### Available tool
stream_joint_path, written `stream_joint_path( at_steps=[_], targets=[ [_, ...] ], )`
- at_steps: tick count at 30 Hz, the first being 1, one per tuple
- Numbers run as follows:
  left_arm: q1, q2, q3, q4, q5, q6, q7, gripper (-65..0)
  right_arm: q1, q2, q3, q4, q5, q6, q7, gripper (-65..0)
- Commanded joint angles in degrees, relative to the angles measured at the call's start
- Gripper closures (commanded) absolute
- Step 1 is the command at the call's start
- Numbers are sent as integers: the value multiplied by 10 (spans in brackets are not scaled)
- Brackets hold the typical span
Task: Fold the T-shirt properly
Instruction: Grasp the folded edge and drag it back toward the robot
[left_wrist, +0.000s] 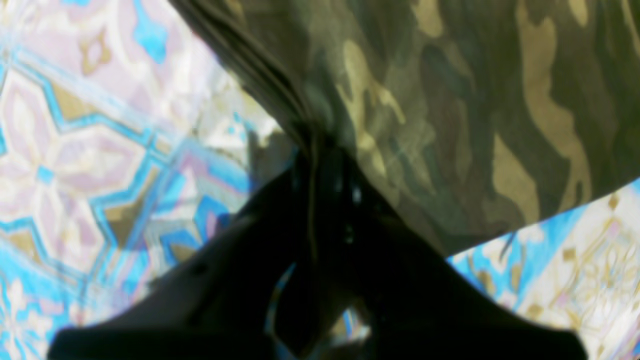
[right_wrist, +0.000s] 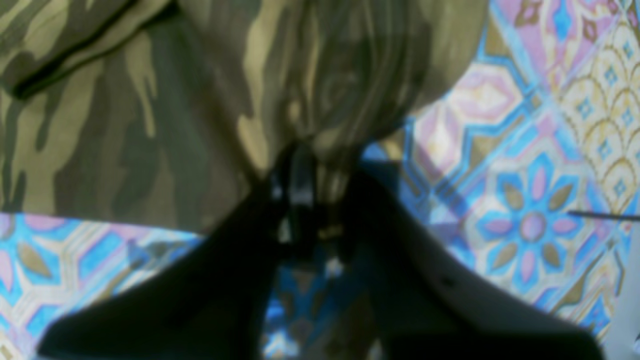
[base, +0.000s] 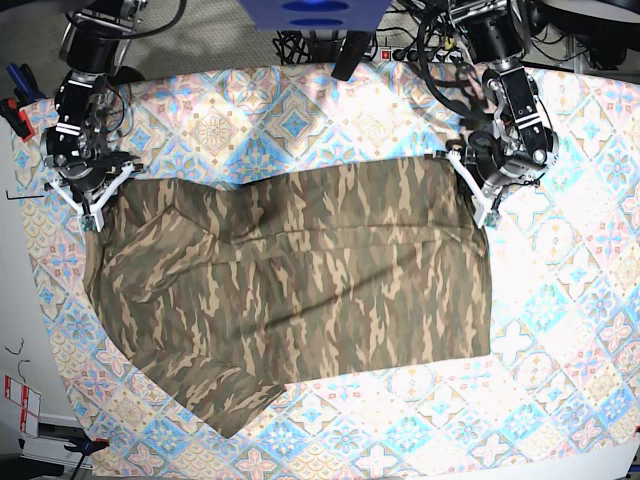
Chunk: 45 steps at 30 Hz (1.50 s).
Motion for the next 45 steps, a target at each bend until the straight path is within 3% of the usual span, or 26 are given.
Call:
stream_joint_path(
  at_steps=[1,7,17,21,26,30,34,40,43,45],
  targets=[
    [18,-4,-2,25,9,-2,14,-8,-14,2,12,8,-6,15,-18,-31],
    [73,-4,-3,105,9,-2,18,-8,-73,-5,46,60,-6,29,-17,-31],
    [116,-17,-31,118,9,-2,14,-8,-145,-8,54,103,-5,29,-13,-31],
    [137,-20,-32,121,9,-2,10,-8,-159,-8,56,103,-5,36,-13,-31],
    [162,-20,-33,121,9,-2,-9,-8,-161,-24,106,104,-6,38,-14,-31],
    [180,-20,-38,121,9,-2,-19,-8,-173,-26,121,104,-6,65,-15,-31],
    [179,-20,-64,120,9,-2,-19,-8,-176,-31,145,100,-6,87,-14,-31],
    [163,-28,-64,120,10,-2,-15,-12,-173,-40,159,109,-8,89,-16,-35],
    [151,-28,-64,117,11,-2,-14,-32,-172,-40,159,109,-8,89,-17,-69],
    [150,-27,-64,118,11,-2,-14,-86,-172,-40,158,109,-9,89,-17,-121]
  ],
)
